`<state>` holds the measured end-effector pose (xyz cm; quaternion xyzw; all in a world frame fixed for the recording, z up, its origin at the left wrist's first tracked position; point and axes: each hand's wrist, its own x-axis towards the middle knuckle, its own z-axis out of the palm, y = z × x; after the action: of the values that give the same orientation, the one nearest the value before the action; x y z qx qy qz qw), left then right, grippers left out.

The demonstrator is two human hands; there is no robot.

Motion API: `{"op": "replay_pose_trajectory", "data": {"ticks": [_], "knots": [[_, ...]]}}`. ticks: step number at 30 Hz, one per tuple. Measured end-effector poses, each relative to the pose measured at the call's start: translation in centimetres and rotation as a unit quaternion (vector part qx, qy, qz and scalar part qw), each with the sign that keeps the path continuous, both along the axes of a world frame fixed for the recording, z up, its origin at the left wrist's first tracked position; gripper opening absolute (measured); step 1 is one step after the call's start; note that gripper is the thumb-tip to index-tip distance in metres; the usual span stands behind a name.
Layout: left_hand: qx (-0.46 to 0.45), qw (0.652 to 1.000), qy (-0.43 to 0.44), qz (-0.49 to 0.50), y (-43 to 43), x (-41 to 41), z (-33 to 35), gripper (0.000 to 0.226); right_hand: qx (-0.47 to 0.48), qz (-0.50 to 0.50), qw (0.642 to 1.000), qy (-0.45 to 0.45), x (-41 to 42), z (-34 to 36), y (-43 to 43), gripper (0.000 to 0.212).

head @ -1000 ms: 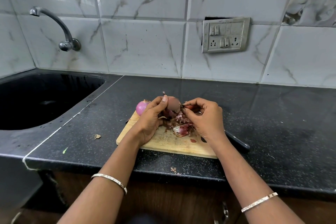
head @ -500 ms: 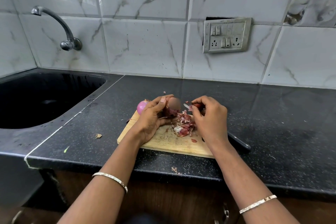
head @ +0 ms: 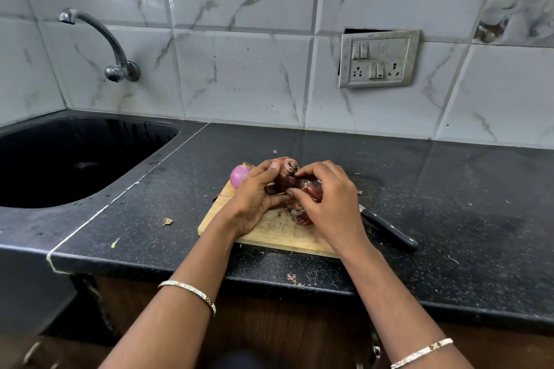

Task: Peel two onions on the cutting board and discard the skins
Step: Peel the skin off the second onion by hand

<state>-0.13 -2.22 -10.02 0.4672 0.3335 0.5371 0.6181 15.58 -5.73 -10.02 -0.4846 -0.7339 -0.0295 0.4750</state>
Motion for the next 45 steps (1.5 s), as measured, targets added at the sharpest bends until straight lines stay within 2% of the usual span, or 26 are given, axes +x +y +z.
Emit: {"op": "replay_pose_trajectory", "data": {"ticks": [5, 12, 17, 22, 25, 29, 33, 36, 42, 45], "knots": [[0.005, 1.0, 0.009, -0.019, -0.1, 0.1, 0.1, 0.034, 0.011, 0.004, 1.0, 0.026, 0.0, 0.2, 0.0, 0.021], [0.002, 1.0, 0.019, -0.018, -0.1, 0.1, 0.1, 0.039, 0.0, 0.014, 0.999, 0.033, 0.1, 0.1, 0.0, 0.013], [0.006, 1.0, 0.006, -0.02, 0.0, 0.2, 0.1, 0.028, -0.035, 0.037, 0.999, 0.007, -0.1, 0.1, -0.1, 0.014], [0.005, 1.0, -0.003, -0.002, 0.1, 0.3, 0.1, 0.023, -0.038, 0.033, 0.999, 0.019, 0.0, 0.1, -0.2, 0.016], [0.008, 1.0, 0.007, 0.009, -0.1, 0.3, 0.1, 0.03, -0.039, 0.029, 0.998, 0.029, 0.0, 0.2, -0.4, 0.016], [0.018, 1.0, 0.012, 0.014, -0.5, 0.4, 0.4, 0.031, -0.03, 0.006, 0.995, 0.096, 0.1, 0.5, -1.0, 0.011], [0.026, 0.999, 0.021, 0.014, -0.7, 0.5, 0.5, 0.049, -0.025, -0.02, 0.989, 0.147, 0.2, 0.7, -1.1, 0.013], [0.026, 0.999, 0.027, 0.014, -0.9, 0.5, 0.7, 0.055, -0.023, -0.033, 0.988, 0.151, 0.3, 0.7, -1.0, 0.014], [0.03, 0.999, 0.038, 0.019, -1.2, 0.5, 0.8, 0.048, -0.022, -0.051, 0.99, 0.129, 0.5, 0.4, -0.5, 0.013], [0.055, 0.997, 0.053, 0.002, -1.4, 0.4, 0.8, 0.046, -0.004, -0.015, 0.992, 0.121, 0.5, 0.5, -0.5, 0.017]]}}
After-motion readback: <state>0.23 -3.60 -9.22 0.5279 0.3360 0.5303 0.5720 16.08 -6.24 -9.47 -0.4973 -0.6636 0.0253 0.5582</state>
